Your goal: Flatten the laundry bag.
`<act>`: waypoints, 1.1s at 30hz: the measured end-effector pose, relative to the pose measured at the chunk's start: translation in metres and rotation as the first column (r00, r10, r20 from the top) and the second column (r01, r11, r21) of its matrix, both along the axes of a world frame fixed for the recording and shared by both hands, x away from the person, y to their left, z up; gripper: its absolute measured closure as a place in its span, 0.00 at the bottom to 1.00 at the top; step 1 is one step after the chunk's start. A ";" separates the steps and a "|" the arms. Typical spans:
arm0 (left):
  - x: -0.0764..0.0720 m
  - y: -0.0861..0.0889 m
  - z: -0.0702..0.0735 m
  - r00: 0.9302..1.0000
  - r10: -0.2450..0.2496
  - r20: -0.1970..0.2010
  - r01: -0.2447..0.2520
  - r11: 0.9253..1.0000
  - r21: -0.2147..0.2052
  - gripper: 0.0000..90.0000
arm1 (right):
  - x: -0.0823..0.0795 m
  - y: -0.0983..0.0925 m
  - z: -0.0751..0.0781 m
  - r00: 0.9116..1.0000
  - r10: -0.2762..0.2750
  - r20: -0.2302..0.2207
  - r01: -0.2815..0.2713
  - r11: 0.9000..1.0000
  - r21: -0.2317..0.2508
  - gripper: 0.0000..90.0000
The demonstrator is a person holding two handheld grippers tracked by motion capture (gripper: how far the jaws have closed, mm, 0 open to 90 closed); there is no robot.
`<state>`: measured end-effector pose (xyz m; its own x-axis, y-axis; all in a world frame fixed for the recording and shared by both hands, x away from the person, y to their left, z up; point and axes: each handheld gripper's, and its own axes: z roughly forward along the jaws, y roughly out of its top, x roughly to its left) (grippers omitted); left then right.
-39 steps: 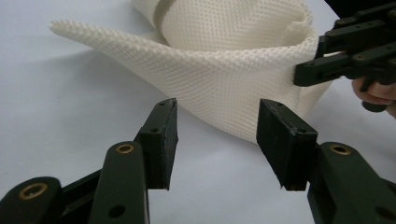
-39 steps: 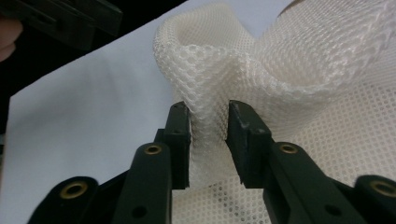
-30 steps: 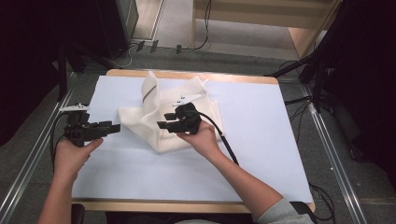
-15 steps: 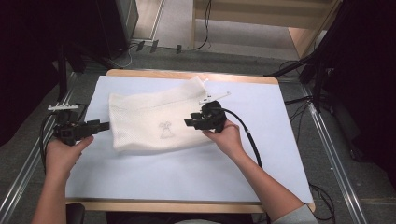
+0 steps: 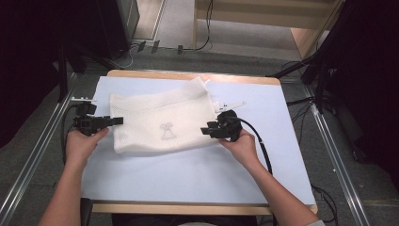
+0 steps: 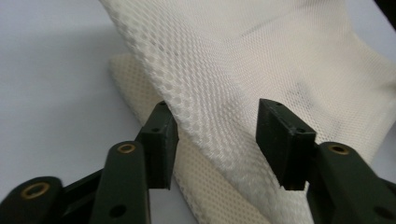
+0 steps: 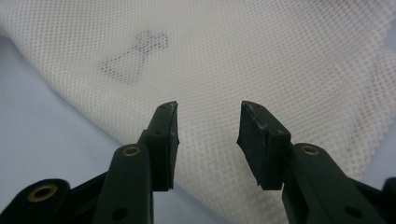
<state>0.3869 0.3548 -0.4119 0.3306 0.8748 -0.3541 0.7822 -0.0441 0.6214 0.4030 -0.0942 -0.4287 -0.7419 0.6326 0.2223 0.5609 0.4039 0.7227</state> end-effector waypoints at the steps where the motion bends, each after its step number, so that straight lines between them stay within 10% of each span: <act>1: 0.001 -0.003 -0.001 1.000 -0.001 -0.004 0.001 1.000 0.011 0.62 | 0.000 -0.002 0.000 1.000 -0.010 0.000 0.010 1.000 -0.003 0.66; 7: 0.002 -0.013 0.001 1.000 -0.023 0.013 0.023 1.000 0.011 0.92 | 0.002 -0.015 -0.003 0.999 -0.048 -0.012 0.048 0.999 0.012 0.67; 12: -0.003 -0.032 0.010 0.994 -0.058 0.088 0.055 0.998 0.034 0.94 | 0.004 -0.018 -0.003 0.998 -0.063 -0.012 0.063 0.998 0.019 0.67; 23: -0.006 -0.078 0.011 0.978 -0.180 0.109 0.177 0.983 0.039 0.94 | 0.006 -0.018 -0.004 0.998 -0.068 -0.013 0.068 0.998 0.017 0.67; 33: -0.011 -0.123 0.004 0.949 -0.302 0.088 0.295 0.952 0.086 0.94 | 0.006 -0.017 -0.004 0.997 -0.071 -0.019 0.072 0.997 0.023 0.67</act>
